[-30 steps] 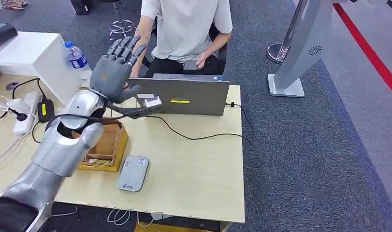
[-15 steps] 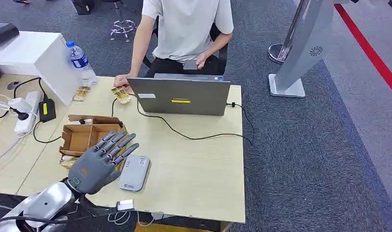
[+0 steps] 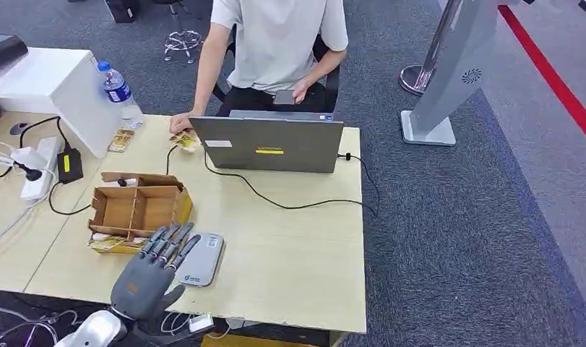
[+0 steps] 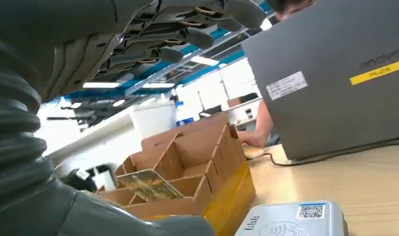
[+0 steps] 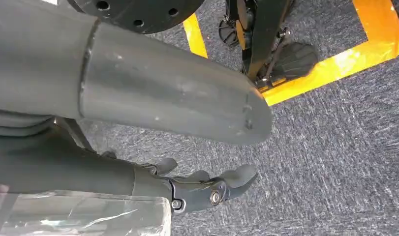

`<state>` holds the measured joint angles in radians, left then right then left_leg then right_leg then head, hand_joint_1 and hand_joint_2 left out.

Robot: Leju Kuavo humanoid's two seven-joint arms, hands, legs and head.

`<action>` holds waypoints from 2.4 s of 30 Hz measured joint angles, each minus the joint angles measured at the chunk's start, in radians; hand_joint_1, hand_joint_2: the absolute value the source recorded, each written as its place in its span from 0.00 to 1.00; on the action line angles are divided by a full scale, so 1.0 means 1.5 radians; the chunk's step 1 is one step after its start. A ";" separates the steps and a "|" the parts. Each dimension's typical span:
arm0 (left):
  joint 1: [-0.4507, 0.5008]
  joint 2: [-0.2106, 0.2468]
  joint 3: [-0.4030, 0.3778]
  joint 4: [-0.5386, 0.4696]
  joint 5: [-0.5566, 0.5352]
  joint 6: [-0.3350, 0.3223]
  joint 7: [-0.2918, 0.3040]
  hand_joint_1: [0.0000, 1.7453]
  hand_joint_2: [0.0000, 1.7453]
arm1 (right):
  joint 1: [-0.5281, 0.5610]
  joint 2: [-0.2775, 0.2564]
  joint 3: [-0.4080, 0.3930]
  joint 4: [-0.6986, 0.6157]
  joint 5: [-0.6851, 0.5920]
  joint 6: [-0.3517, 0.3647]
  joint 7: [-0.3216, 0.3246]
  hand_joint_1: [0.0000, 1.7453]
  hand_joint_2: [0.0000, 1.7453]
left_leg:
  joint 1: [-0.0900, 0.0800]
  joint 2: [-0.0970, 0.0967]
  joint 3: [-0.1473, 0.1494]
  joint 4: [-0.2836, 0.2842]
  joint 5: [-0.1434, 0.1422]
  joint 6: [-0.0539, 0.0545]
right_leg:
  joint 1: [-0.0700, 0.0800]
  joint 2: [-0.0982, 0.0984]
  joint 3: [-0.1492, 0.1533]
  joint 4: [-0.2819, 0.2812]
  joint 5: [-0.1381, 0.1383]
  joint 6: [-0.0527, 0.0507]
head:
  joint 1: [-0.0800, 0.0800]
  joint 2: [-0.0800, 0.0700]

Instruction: Pass the card to the sensor for recognition and then transmit it.

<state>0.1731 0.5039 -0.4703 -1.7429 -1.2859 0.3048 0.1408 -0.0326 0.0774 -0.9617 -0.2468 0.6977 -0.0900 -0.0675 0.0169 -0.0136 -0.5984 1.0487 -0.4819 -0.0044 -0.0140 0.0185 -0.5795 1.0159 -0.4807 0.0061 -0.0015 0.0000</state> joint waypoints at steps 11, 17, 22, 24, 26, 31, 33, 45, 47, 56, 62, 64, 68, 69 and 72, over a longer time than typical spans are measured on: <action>0.007 -0.068 0.061 0.036 -0.008 0.044 0.022 0.00 1.00 | 0.000 0.001 -0.008 -0.003 0.024 0.005 0.001 0.00 0.00 | 0.000 0.000 0.000 0.000 0.000 0.000 | 0.000 0.000 0.000 0.000 0.000 0.000 | 0.000 0.000; 0.007 -0.091 0.109 0.061 -0.006 0.042 0.018 0.00 1.00 | 0.000 0.001 -0.012 -0.004 0.036 0.011 0.001 0.00 0.00 | 0.000 0.000 0.000 0.000 0.000 0.000 | 0.000 0.000 0.000 0.000 0.000 0.000 | 0.000 0.000; 0.007 -0.097 0.135 0.065 0.001 0.042 0.017 0.00 1.00 | 0.000 0.001 -0.013 -0.005 0.041 0.012 0.001 0.00 0.00 | 0.000 0.000 0.000 0.000 0.000 0.000 | 0.000 0.000 0.000 0.000 0.000 0.000 | 0.000 0.000; 0.008 -0.099 0.148 0.065 0.003 0.042 0.016 0.00 1.00 | 0.000 0.001 -0.016 -0.005 0.044 0.012 0.001 0.00 0.00 | 0.000 0.000 0.000 0.000 0.000 0.000 | 0.000 0.000 0.000 0.000 0.000 0.000 | 0.000 0.000; 0.008 -0.101 0.159 0.066 0.003 0.041 0.015 0.00 1.00 | 0.000 0.001 -0.019 -0.005 0.046 0.012 0.001 0.00 0.00 | 0.000 0.000 0.000 0.000 0.000 0.000 | 0.000 0.000 0.000 0.000 0.000 0.000 | 0.000 0.000; 0.007 -0.108 0.178 0.074 0.003 0.042 0.010 0.00 1.00 | 0.000 0.001 -0.022 -0.005 0.055 0.014 0.001 0.00 0.00 | 0.000 0.000 0.000 0.000 0.000 0.000 | 0.000 0.000 0.000 0.000 0.000 0.000 | 0.000 0.000; 0.004 -0.110 0.185 0.079 0.003 0.042 0.010 0.00 1.00 | 0.000 0.001 -0.023 -0.005 0.058 0.014 0.001 0.00 0.00 | 0.000 0.000 0.000 0.000 0.000 0.000 | 0.000 0.000 0.000 0.000 0.000 0.000 | 0.000 0.000; -0.017 -0.127 0.207 0.121 -0.005 0.024 0.009 0.00 1.00 | -0.001 0.001 -0.024 -0.005 0.075 0.016 0.001 0.00 0.00 | 0.000 0.000 0.000 0.000 0.000 0.000 | 0.000 0.000 0.000 0.000 0.000 0.000 | 0.000 0.000; -0.020 -0.128 0.212 0.127 -0.005 0.020 0.009 0.00 1.00 | -0.001 0.001 -0.025 -0.005 0.079 0.016 0.002 0.00 0.00 | 0.000 0.000 0.000 0.000 0.000 0.000 | 0.000 0.000 0.000 0.000 0.000 0.000 | 0.000 0.000; -0.026 -0.133 0.223 0.142 -0.004 0.018 0.009 1.00 1.00 | -0.001 0.001 -0.029 -0.005 0.086 0.017 0.002 0.00 0.00 | 0.000 0.000 0.000 0.000 0.000 0.000 | 0.000 0.000 0.000 0.000 0.000 0.000 | 0.000 0.000; -0.027 -0.133 0.224 0.148 0.005 -0.007 0.004 1.00 1.00 | -0.001 0.001 -0.032 -0.005 0.091 0.019 0.002 0.00 0.00 | 0.000 0.000 0.000 0.000 0.000 0.000 | 0.000 0.000 0.000 0.000 0.000 0.000 | 0.000 0.000; -0.027 -0.133 0.225 0.148 0.011 -0.009 0.001 1.00 1.00 | -0.001 0.001 -0.035 -0.005 0.092 0.019 0.002 0.00 0.00 | 0.000 0.000 0.000 0.000 0.000 0.000 | 0.000 0.000 0.000 0.000 0.000 0.000 | 0.000 0.000; -0.027 -0.133 0.228 0.149 0.023 -0.014 -0.006 1.00 1.00 | -0.002 0.001 -0.039 -0.005 0.094 0.020 0.001 0.00 0.00 | 0.000 0.000 0.000 0.000 0.000 0.000 | 0.000 0.000 0.000 0.000 0.000 0.000 | 0.000 0.000; -0.027 -0.133 0.228 0.150 0.025 -0.014 -0.006 1.00 1.00 | -0.002 0.001 -0.040 -0.005 0.094 0.020 0.001 0.00 0.00 | 0.000 0.000 0.000 0.000 0.000 0.000 | 0.000 0.000 0.000 0.000 0.000 0.000 | 0.000 0.000; -0.027 -0.132 0.229 0.152 0.027 -0.014 -0.010 1.00 1.00 | -0.002 0.001 -0.040 -0.005 0.095 0.020 0.001 0.00 1.00 | 0.000 0.000 0.000 0.000 0.000 0.000 | 0.000 0.000 0.000 0.000 0.000 0.000 | 0.000 0.000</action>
<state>0.1322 0.3059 -0.1267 -1.5148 -1.2455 0.2838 0.1255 -0.0350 0.0782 -1.0216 -0.2548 0.8400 -0.0595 -0.0660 0.0171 -0.0138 -0.5983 1.0487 -0.4818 -0.0046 -0.0138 0.0181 -0.5795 1.0161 -0.4807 0.0061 -0.0011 0.0000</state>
